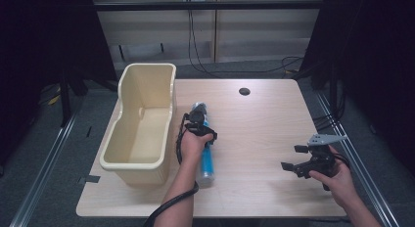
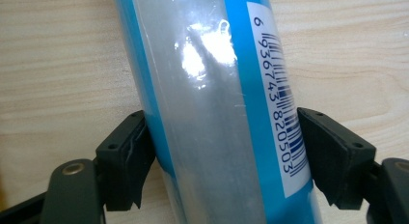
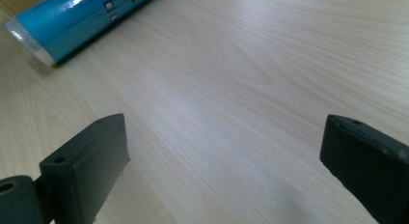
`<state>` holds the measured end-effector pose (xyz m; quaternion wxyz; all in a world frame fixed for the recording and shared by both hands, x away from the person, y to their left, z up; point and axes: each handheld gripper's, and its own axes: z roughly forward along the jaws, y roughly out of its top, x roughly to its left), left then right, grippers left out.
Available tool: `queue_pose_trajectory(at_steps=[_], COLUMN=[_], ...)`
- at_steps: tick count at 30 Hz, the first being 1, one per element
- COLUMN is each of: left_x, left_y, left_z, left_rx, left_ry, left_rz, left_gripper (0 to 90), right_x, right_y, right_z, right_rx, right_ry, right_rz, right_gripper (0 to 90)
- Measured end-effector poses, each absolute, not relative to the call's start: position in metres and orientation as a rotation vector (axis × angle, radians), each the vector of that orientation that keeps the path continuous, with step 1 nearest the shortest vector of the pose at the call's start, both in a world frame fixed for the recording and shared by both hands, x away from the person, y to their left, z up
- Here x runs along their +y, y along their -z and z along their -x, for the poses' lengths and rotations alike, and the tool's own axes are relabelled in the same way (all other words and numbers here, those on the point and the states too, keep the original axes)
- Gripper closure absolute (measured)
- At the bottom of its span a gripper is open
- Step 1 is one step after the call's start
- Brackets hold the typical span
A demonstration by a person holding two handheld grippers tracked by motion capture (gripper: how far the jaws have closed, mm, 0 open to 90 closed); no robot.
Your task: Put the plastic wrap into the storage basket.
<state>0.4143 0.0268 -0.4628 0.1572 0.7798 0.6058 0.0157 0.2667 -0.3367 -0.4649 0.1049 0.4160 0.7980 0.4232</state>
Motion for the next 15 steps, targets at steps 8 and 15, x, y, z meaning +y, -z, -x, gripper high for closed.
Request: queue_pose_trajectory(at_steps=[8,15], left_x=[0.0234,0.0206], left_y=[0.4687,0.4726], left_z=[-0.4118,-0.4119], left_rx=[1.765,1.776], left_ry=[-0.093,-0.077], left_rz=[-2.167,-2.147], left_gripper=[26.0,26.8], right_x=[-0.3377,-0.3378], right_y=[0.4642,0.4647], right_z=[-0.2667,-0.2669], right_rx=[2.351,2.35], right_ry=[-1.25,-1.247], right_rz=[-1.222,-1.227], right_gripper=[2.8,2.7])
